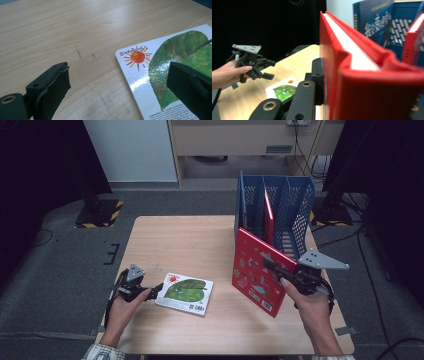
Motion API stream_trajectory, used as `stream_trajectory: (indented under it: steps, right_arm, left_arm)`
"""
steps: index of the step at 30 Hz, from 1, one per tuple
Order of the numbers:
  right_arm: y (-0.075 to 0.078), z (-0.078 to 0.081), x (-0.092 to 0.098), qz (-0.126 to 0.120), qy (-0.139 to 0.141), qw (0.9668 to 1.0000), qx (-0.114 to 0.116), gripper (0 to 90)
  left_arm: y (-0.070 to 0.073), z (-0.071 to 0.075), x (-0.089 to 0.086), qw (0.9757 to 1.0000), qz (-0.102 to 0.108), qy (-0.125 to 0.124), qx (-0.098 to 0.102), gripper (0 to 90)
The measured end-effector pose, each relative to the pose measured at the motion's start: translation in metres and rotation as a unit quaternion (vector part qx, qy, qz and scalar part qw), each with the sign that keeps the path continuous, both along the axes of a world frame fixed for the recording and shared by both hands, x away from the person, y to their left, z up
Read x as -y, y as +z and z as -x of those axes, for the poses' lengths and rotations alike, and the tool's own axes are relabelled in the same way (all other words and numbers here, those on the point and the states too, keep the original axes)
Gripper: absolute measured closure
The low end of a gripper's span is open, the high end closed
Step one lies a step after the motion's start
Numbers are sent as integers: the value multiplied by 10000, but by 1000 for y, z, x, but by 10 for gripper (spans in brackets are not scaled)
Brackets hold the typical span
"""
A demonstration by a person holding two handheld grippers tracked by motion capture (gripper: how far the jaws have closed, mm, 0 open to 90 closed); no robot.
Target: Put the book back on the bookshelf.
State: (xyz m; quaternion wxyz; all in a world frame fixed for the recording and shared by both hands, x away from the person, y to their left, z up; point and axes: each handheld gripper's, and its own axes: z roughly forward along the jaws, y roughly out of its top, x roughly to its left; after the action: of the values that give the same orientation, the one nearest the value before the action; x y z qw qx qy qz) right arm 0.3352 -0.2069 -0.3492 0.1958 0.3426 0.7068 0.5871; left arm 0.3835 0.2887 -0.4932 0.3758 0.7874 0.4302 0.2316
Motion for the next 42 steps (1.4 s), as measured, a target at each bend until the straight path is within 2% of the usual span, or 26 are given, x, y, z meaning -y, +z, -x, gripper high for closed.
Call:
stream_trajectory:
  steps: [9,18,28,42]
  right_arm:
    - [6,7,19,-54,-257,9997,7,799]
    - [23,9,35,-166,-473,9987,102,799]
    - [35,6,47,-241,-774,9967,107,799]
    - [41,-3,54,-259,-1096,9936,79,800]
  left_arm:
    - [0,0,0,10000,15,-5,0,41]
    - [-1,0,2,10000,-5,-22,-16,41]
    - [-1,0,1,10000,-4,-5,0,41]
    - [0,0,-1,10000,5,30,21,40]
